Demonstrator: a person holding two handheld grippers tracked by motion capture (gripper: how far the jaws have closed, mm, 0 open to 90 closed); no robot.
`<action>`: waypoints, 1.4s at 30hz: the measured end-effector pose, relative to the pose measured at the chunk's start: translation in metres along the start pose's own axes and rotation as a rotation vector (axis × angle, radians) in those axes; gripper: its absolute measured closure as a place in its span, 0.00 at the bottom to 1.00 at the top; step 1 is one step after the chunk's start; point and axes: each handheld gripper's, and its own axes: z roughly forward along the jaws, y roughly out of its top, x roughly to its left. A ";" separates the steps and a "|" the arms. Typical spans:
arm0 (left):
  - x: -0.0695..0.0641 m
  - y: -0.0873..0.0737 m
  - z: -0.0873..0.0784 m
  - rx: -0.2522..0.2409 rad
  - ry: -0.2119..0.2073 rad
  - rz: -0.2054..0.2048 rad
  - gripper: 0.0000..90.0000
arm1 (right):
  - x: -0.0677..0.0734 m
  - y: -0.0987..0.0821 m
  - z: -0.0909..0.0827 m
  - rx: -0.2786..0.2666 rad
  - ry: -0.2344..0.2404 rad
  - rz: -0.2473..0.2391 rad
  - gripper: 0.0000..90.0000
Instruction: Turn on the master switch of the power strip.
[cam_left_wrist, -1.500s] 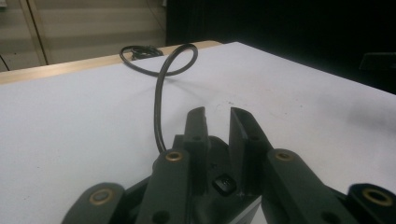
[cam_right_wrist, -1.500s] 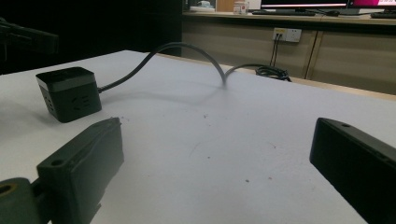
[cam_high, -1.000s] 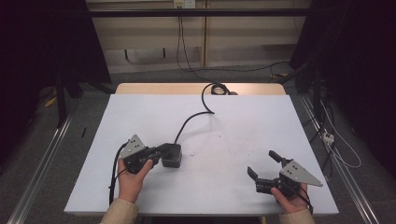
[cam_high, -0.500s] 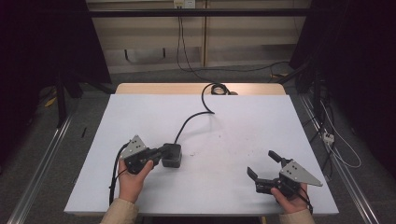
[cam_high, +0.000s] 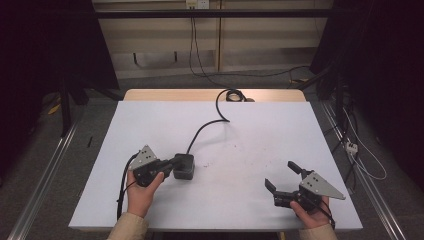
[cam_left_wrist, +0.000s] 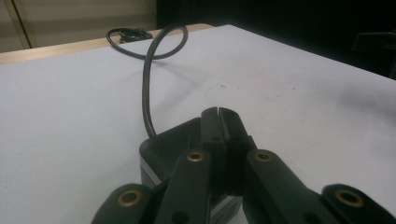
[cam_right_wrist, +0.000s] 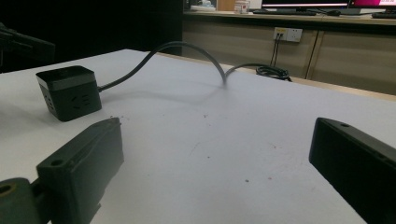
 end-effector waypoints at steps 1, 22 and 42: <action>0.000 0.000 0.000 0.002 0.001 -0.002 1.00 | 0.000 0.000 0.000 -0.001 0.000 0.000 0.03; 0.000 -0.003 0.003 0.038 -0.002 -0.008 1.00 | 0.000 0.000 0.000 -0.001 -0.001 0.000 0.03; -0.001 -0.004 0.005 0.045 0.003 -0.006 1.00 | 0.000 0.000 0.000 -0.001 0.002 0.000 0.03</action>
